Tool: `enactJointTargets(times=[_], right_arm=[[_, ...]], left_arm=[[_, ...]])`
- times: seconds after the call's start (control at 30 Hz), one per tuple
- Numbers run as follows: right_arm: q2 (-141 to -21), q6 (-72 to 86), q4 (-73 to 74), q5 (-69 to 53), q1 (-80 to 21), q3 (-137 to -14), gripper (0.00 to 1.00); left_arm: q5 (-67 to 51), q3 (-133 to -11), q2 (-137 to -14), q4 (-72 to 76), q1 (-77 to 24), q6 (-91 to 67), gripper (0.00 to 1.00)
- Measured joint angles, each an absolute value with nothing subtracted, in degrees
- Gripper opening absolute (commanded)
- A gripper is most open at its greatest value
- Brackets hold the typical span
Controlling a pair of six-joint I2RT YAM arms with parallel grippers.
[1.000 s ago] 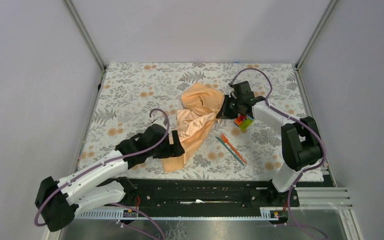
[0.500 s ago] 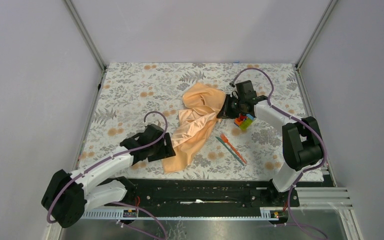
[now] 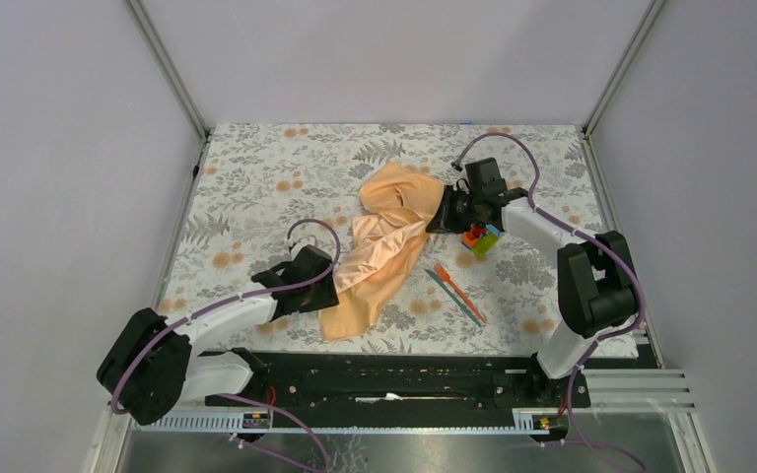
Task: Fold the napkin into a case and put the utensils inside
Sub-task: Pick up the crumpled napkin from the center of the board, then flatten out the crumpled napkin at the center of the board.
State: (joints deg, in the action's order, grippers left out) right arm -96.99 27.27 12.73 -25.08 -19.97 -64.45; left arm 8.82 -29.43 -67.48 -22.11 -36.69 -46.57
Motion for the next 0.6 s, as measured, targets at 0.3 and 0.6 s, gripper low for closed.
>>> enactJointTargets(times=[0.3,0.6], right_arm=[[-97.14,28.69,11.03,-26.85,-19.99,-64.73,0.00],[-116.46,40.56,8.43,-33.34,-23.73,-99.79,0.00]], left_arm=[[15.68,-30.44,-68.82,-23.35,-36.67,-49.23,0.00],[34.26,-59.70,-61.78,-40.91,-26.46,-42.59,0.00]])
